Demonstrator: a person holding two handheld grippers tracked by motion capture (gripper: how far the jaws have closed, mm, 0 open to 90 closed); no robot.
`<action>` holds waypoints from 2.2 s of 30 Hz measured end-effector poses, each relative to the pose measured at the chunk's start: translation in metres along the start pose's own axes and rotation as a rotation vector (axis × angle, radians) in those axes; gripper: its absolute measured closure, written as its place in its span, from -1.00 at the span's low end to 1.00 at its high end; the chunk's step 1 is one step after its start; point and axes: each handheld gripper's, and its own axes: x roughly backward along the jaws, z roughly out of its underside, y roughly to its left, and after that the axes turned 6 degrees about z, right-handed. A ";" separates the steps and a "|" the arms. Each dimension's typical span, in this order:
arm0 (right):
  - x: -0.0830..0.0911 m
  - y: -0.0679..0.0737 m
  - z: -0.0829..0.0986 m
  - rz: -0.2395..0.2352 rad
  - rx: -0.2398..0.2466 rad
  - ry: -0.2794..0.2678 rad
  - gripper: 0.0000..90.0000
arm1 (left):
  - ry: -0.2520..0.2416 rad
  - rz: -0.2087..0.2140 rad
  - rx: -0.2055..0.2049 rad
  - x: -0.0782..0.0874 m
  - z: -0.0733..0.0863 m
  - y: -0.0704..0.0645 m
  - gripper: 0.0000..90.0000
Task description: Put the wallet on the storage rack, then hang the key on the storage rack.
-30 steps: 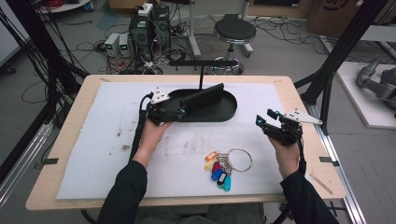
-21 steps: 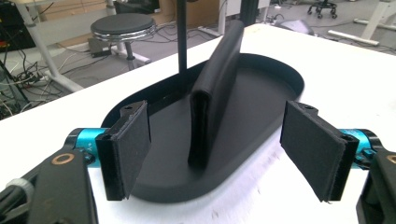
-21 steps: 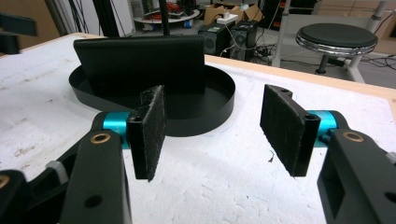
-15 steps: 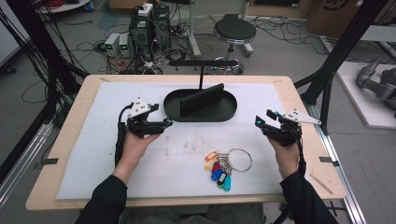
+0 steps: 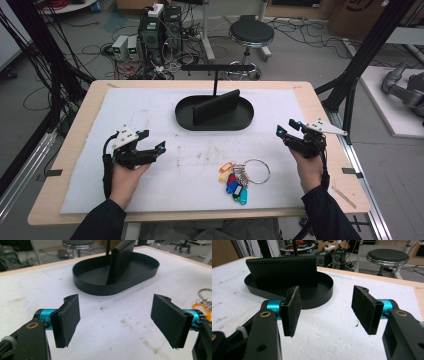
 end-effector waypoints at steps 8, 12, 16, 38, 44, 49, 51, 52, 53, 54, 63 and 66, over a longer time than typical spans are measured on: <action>0.001 0.000 0.000 0.009 -0.011 -0.003 -0.08 | -0.012 -0.052 -0.002 0.008 0.003 0.003 -0.48; 0.002 -0.001 0.000 0.005 -0.010 -0.009 -0.08 | -0.024 -0.058 -0.018 0.010 0.001 0.000 -0.48; 0.003 -0.001 0.000 -0.001 -0.013 -0.011 -0.09 | -0.024 -0.057 -0.021 0.012 0.002 0.000 -0.48; 0.010 0.006 0.015 -0.113 0.091 0.113 -0.36 | -0.029 -0.029 -0.022 0.003 0.001 0.013 -0.48; 0.005 0.013 0.026 -0.188 0.146 0.147 -0.11 | -0.015 -0.004 -0.033 -0.002 0.000 0.008 -0.46; -0.001 0.017 0.032 -0.216 0.165 0.222 0.06 | -0.008 -0.001 -0.037 -0.003 0.000 0.008 -0.46; -0.006 0.020 0.034 -0.239 0.161 0.266 0.14 | -0.002 0.000 -0.032 -0.004 0.001 0.009 -0.45; -0.009 0.022 0.035 -0.254 0.169 0.294 0.24 | 0.001 -0.004 -0.026 -0.004 0.002 0.010 -0.46; -0.011 0.024 0.036 -0.261 0.175 0.305 0.27 | 0.002 -0.004 -0.028 -0.004 0.003 0.010 -0.46; -0.013 0.025 0.036 -0.261 0.173 0.318 0.30 | 0.003 -0.004 -0.028 -0.003 0.003 0.010 -0.46; -0.023 0.029 0.044 -0.296 0.201 0.401 0.60 | 0.004 -0.006 -0.027 -0.001 0.004 0.011 -0.46; -0.025 0.033 0.046 -0.299 0.238 0.419 0.63 | 0.004 -0.006 -0.026 -0.002 0.004 0.010 -0.46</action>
